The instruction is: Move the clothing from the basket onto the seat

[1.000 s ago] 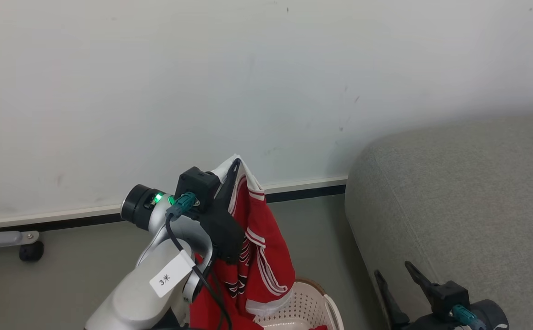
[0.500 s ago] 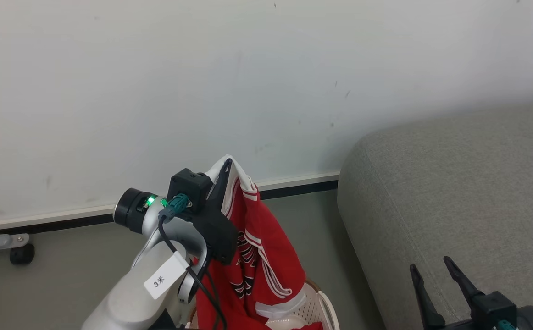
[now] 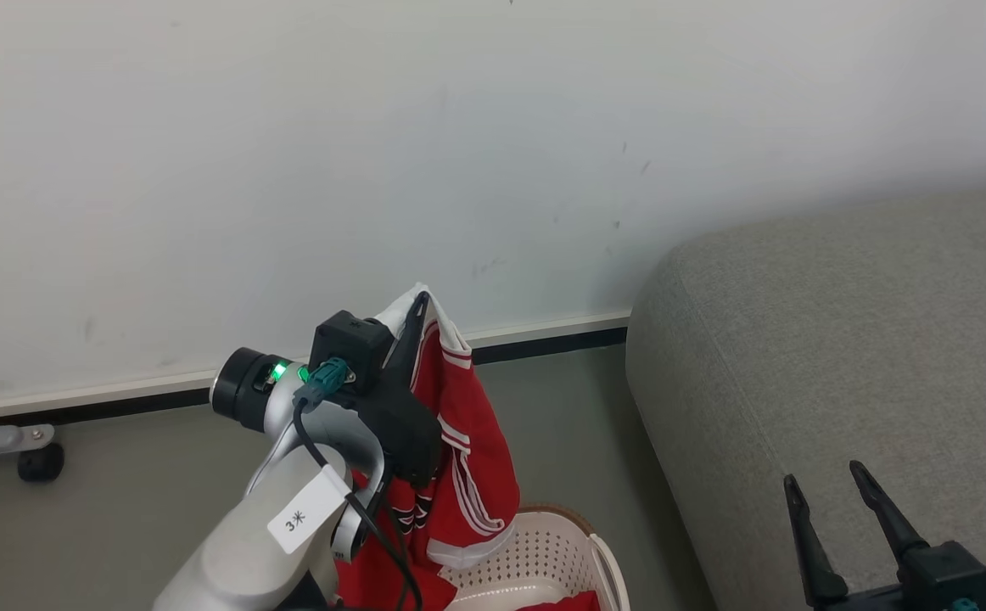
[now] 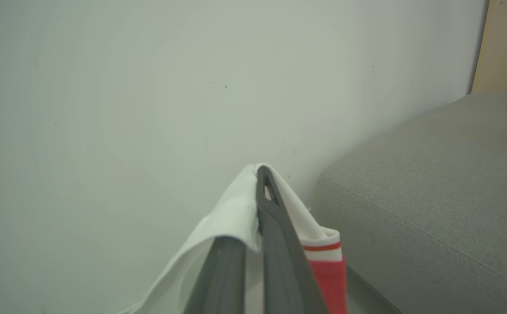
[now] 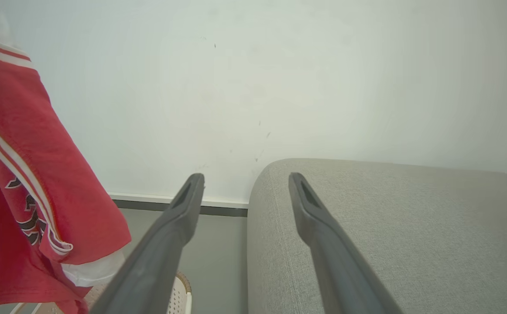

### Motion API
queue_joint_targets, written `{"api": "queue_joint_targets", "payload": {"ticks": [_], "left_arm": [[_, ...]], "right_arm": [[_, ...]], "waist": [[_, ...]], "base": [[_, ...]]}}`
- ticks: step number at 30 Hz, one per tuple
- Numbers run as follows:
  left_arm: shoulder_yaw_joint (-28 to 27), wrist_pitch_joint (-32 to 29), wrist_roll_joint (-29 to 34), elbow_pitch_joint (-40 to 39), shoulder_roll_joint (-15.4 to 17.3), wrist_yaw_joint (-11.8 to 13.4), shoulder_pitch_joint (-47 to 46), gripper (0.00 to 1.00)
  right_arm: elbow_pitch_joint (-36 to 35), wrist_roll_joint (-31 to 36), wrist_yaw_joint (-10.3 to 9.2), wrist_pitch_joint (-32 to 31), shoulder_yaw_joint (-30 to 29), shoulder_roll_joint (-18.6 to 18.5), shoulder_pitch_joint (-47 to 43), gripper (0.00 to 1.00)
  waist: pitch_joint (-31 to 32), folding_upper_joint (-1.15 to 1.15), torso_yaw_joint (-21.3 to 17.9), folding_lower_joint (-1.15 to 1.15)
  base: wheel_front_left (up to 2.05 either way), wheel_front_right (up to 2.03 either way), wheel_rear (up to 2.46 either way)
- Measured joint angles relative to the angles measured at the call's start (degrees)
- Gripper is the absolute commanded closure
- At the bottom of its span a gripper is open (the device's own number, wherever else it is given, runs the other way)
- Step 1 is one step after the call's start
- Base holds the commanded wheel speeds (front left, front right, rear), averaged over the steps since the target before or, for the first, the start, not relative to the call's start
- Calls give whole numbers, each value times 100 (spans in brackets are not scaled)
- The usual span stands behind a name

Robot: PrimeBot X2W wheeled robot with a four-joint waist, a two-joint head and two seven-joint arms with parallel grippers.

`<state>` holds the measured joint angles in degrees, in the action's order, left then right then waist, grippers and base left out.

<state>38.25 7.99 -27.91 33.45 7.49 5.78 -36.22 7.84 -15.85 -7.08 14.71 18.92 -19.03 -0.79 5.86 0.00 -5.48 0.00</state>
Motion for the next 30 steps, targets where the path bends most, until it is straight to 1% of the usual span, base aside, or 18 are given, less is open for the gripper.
{"api": "queue_joint_targets", "payload": {"ticks": [6,8,10,14,16,23,26,28,30], "left_arm": [[8,0,10,34,-59,1,-86,100],[12,0,18,49,-81,1,-164,100],[14,0,19,59,-91,1,-213,100],[82,-9,26,120,-181,0,-310,100],[108,-23,26,124,-233,-1,-359,100],[215,-66,35,159,-325,-26,-515,100],[265,-83,47,162,-361,-32,-576,100],[299,-96,68,152,-382,-76,-628,100],[318,-134,68,145,-399,-77,-669,100]], "right_arm": [[116,131,14,0,175,46,339,0],[207,142,86,0,247,88,524,0],[353,198,219,0,411,153,757,0],[703,278,387,0,636,288,1111,0],[931,344,504,0,792,371,1287,0],[1757,534,902,0,1361,847,1887,0],[2124,592,1032,0,1548,1081,2121,0],[2514,666,1111,0,1697,1239,2325,0],[2761,740,1135,0,1755,1326,2479,0]], "waist": [[-22,0,62,0],[-28,0,96,0],[-37,0,125,0],[-54,0,200,0],[-63,0,245,0],[-107,0,407,0],[-133,0,479,0],[-164,0,550,0],[-185,0,597,0]], "base": [[0,0,0],[0,0,0],[0,0,0],[0,0,0],[0,0,0],[0,0,0],[0,0,0],[0,0,0],[0,0,0]]}}
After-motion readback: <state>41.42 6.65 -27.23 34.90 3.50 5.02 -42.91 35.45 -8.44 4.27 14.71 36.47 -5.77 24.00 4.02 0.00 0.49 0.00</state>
